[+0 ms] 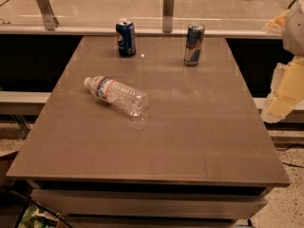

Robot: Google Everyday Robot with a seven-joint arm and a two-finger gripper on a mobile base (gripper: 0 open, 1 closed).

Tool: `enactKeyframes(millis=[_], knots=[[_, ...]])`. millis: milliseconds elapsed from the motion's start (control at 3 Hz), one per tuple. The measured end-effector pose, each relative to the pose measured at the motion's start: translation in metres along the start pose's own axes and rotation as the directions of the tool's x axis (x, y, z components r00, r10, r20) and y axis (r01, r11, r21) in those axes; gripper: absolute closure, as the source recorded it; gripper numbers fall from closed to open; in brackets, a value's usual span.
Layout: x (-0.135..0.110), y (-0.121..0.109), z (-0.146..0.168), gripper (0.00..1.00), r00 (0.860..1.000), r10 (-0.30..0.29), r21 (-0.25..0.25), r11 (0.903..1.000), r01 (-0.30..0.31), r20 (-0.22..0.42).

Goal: Place water bottle upright

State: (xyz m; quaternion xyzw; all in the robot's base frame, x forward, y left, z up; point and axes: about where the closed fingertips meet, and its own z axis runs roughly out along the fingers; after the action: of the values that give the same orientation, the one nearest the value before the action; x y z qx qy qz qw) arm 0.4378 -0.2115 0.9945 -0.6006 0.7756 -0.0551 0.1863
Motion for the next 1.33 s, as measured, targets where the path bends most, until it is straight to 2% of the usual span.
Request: enactKeyframes(millis=[333, 667, 1000, 1333], knots=[[-0.007, -0.002, -0.004, 0.0, 1.0, 0.008, 0.009, 0.9999, -0.008, -0.002], [-0.024, -0.006, -0.01, 0.0, 0.999, 0.048, 0.018, 0.9987, -0.048, 0.006], [-0.043, -0.013, -0.014, 0.0, 0.99, 0.134, 0.025, 0.9905, -0.135, 0.033], [-0.061, -0.019, -0.011, 0.0, 0.974, 0.219, 0.012, 0.9754, -0.22, 0.065]])
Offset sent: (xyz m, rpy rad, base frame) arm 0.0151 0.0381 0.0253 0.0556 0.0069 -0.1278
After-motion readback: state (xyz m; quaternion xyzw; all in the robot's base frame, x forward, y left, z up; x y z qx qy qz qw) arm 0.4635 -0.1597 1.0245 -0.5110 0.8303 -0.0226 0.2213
